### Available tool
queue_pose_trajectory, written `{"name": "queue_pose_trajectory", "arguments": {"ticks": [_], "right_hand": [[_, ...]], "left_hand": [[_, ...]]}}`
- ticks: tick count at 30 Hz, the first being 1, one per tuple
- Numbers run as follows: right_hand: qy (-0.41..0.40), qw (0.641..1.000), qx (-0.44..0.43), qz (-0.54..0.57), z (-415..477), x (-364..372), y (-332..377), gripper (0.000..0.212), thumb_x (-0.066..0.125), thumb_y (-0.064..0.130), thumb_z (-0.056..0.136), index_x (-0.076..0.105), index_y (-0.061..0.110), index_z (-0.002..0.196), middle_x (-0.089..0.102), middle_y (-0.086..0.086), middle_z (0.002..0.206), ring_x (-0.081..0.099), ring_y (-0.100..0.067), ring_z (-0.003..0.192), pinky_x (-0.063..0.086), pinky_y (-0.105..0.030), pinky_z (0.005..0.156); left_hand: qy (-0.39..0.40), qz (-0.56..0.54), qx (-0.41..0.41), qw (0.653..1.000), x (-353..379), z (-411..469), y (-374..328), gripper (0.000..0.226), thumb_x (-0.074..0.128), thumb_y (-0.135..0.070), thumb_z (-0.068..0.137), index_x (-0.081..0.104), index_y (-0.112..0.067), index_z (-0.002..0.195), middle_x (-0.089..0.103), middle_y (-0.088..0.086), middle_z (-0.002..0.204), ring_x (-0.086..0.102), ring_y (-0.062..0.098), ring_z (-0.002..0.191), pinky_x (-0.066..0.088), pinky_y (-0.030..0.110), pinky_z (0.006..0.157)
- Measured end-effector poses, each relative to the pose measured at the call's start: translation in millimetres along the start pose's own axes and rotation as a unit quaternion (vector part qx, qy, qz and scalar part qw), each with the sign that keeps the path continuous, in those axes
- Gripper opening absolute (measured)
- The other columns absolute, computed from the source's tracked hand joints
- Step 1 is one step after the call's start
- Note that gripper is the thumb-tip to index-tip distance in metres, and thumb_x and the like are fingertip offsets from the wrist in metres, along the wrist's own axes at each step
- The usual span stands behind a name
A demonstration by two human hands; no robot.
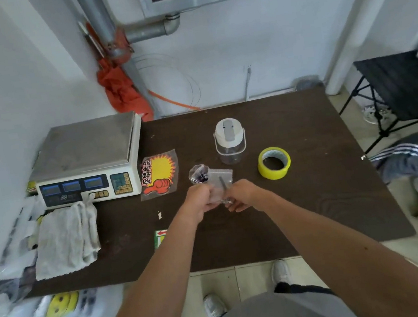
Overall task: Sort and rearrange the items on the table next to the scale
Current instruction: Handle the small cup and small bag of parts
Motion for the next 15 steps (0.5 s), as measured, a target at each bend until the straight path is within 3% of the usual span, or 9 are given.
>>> {"name": "queue_pose_trajectory", "arguments": {"ticks": [2, 5, 9, 15], "right_hand": [[-0.019, 1.000, 0.017, 0.018, 3, -11, -12, 0.022, 0.058, 0.013, 0.094, 0.066, 0.000, 0.109, 0.072, -0.014, 0.090, 0.066, -0.019, 0.062, 0.054, -0.028, 0.060], [-0.043, 0.998, 0.033, 0.033, 6, -25, -27, 0.022, 0.051, 0.009, 0.096, 0.062, 0.000, 0.113, 0.070, -0.015, 0.090, 0.065, -0.018, 0.058, 0.054, -0.027, 0.054], [-0.086, 0.995, 0.037, 0.044, 11, -36, -40, 0.020, 0.045, 0.009, 0.097, 0.060, 0.005, 0.110, 0.070, -0.009, 0.082, 0.064, -0.013, 0.049, 0.054, -0.025, 0.047], [-0.089, 0.994, 0.053, 0.033, 12, -35, -41, 0.017, 0.042, 0.007, 0.099, 0.055, 0.004, 0.109, 0.068, -0.015, 0.096, 0.062, -0.018, 0.056, 0.053, -0.028, 0.049]], "left_hand": [[0.028, 0.029, -0.016, 0.999, 13, -1, 1, 0.021, 0.051, -0.008, 0.096, 0.063, -0.013, 0.113, 0.072, 0.007, 0.099, 0.070, 0.022, 0.093, 0.056, 0.039, 0.083], [0.041, 0.067, -0.042, 0.996, 24, -4, 6, 0.016, 0.050, -0.010, 0.098, 0.059, -0.013, 0.111, 0.072, 0.008, 0.111, 0.069, 0.022, 0.105, 0.054, 0.040, 0.094], [0.029, 0.097, -0.052, 0.993, 28, -5, 12, 0.013, 0.049, -0.013, 0.101, 0.053, -0.014, 0.113, 0.068, 0.008, 0.119, 0.068, 0.023, 0.108, 0.052, 0.042, 0.102], [0.011, 0.118, -0.053, 0.992, 13, -4, 17, 0.031, 0.048, -0.014, 0.102, 0.055, -0.007, 0.131, 0.066, 0.011, 0.129, 0.067, 0.026, 0.113, 0.050, 0.041, 0.102]]}}
Point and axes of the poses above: each hand's wrist, its own z-axis towards the middle knuckle, its own x-axis out of the palm, y = z × x, the point moved 3 cm from there along z, towards the middle knuckle
